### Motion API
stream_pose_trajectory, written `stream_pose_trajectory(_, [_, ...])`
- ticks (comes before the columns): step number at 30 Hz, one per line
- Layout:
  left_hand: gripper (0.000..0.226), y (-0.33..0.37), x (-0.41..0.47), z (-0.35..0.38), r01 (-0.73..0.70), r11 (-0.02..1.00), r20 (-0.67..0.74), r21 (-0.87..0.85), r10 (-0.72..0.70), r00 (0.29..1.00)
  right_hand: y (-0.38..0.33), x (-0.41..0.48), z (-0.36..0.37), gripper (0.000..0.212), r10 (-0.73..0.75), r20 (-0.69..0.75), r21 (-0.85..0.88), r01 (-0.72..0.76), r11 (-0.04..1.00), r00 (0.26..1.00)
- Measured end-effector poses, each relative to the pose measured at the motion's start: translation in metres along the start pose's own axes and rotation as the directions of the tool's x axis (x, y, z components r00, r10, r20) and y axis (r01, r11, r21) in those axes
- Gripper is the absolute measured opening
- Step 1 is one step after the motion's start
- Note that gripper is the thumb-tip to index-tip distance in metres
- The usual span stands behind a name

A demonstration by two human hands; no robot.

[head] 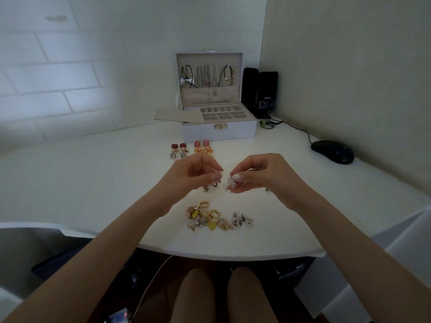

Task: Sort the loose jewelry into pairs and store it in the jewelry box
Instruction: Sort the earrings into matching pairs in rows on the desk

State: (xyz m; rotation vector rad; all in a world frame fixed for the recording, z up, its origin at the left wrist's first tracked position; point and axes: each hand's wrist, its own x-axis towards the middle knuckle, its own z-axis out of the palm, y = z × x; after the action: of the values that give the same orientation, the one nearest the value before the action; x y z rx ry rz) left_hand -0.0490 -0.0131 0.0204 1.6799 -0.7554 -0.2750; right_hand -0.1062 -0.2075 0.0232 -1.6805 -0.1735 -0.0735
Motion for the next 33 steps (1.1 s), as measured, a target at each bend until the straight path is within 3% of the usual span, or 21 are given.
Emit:
stream_pose_trajectory(6, [0.009,-0.001,0.000,-0.002,0.018,1.000,-0.011,-0.006,-0.018,1.000,-0.003,0.003,0.006,0.003,0.014,-0.016,-0.021,-0.014,1.000,1.000])
stream_pose_trajectory(11, [0.006,-0.001,-0.001,-0.005,0.049,0.998,-0.068,0.041,-0.046,0.997,-0.003,0.007,0.010,0.009,0.024,-0.037,-0.052,-0.026,0.998,0.999])
stream_pose_trajectory(18, [0.003,-0.001,-0.002,-0.009,0.039,0.998,-0.129,0.045,-0.033,0.991,-0.009,0.016,0.016,0.016,-0.091,-0.065,-0.315,0.066,0.947,0.994])
stream_pose_trajectory(33, [0.005,-0.005,0.015,-0.062,0.066,0.994,-0.375,0.091,-0.027,0.927,-0.023,0.091,0.056,0.005,-0.087,-0.063,-0.202,0.073,0.977,0.994])
